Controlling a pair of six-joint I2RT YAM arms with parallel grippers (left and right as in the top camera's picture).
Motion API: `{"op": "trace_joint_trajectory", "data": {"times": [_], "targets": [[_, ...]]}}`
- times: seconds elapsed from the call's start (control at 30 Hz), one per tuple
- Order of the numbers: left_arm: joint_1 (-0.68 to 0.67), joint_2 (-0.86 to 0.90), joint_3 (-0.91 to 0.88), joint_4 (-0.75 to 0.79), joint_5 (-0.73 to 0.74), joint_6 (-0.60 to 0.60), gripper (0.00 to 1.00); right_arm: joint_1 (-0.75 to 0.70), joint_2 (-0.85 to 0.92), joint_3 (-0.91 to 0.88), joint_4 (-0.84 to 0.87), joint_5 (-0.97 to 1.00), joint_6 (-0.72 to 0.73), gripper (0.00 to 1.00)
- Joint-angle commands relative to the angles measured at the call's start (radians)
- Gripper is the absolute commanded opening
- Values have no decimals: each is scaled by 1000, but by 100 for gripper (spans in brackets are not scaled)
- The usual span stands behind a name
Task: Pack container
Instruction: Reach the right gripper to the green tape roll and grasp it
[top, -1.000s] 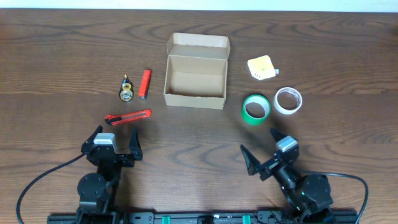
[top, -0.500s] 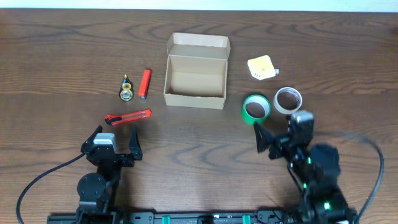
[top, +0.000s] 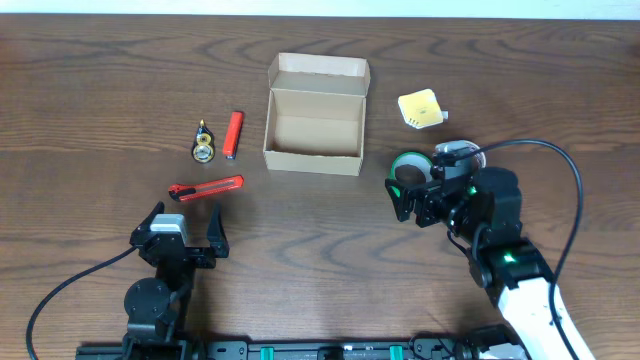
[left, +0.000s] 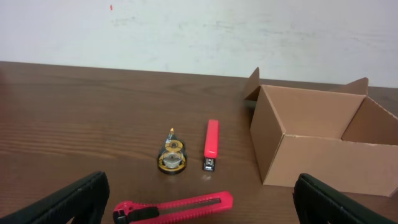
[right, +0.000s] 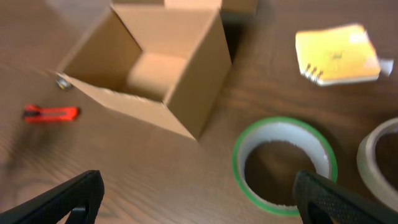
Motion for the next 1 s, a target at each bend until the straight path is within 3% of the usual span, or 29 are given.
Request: {"op": "trace_joint_trajectory", "data": {"times": [0.0,0.2,0.37,0.97], "targets": [[5,-8,-37,-11,-12,-3,95,-11,79,51,-56,45,-48,99],[5,-8,-37,-11,-12,-3,95,-11,246,200,-216,180,-119,99],[5,-8,-37,-11,-12,-3,95,-11,362,273,-250,290,-127,96],[5,-8,-37,-11,-12,-3,95,-11,576,290,-181,378,-127,51]]}}
